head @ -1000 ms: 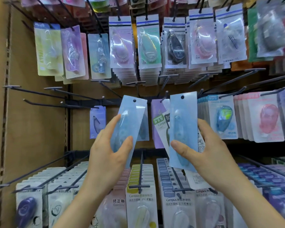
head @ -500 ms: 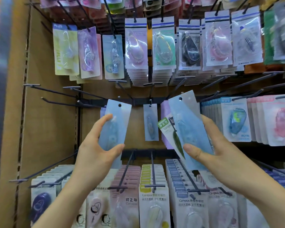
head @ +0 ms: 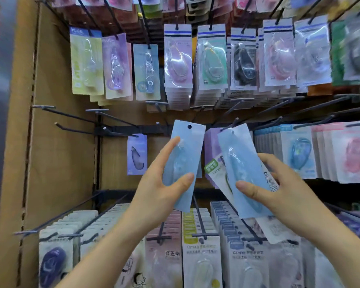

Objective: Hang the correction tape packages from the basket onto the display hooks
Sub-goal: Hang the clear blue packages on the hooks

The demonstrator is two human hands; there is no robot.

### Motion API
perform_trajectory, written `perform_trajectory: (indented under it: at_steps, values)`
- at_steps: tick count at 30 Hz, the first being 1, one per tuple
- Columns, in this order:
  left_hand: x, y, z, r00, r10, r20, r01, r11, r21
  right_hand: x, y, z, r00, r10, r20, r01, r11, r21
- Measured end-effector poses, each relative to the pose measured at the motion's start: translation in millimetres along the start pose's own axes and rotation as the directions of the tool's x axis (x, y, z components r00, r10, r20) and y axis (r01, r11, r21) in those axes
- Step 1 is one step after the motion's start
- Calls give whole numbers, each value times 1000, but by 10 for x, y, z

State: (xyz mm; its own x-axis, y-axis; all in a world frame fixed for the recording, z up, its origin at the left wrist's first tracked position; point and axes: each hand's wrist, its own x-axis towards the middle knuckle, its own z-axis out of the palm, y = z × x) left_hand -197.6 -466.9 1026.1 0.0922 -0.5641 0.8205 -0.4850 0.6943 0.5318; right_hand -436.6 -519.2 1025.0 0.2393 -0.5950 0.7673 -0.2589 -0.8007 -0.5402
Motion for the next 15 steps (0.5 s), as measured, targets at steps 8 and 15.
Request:
perform_trajectory:
  at_steps: [8,15]
  values:
    - [151,41,243,998,31,48,-37,991,125,-80,5,-3,996,48,-79,-49,999,-18]
    - [60,-8,241,999,-21,-45,27,992,122,-100,-64,-54,993,88,-76,-92,994,-53]
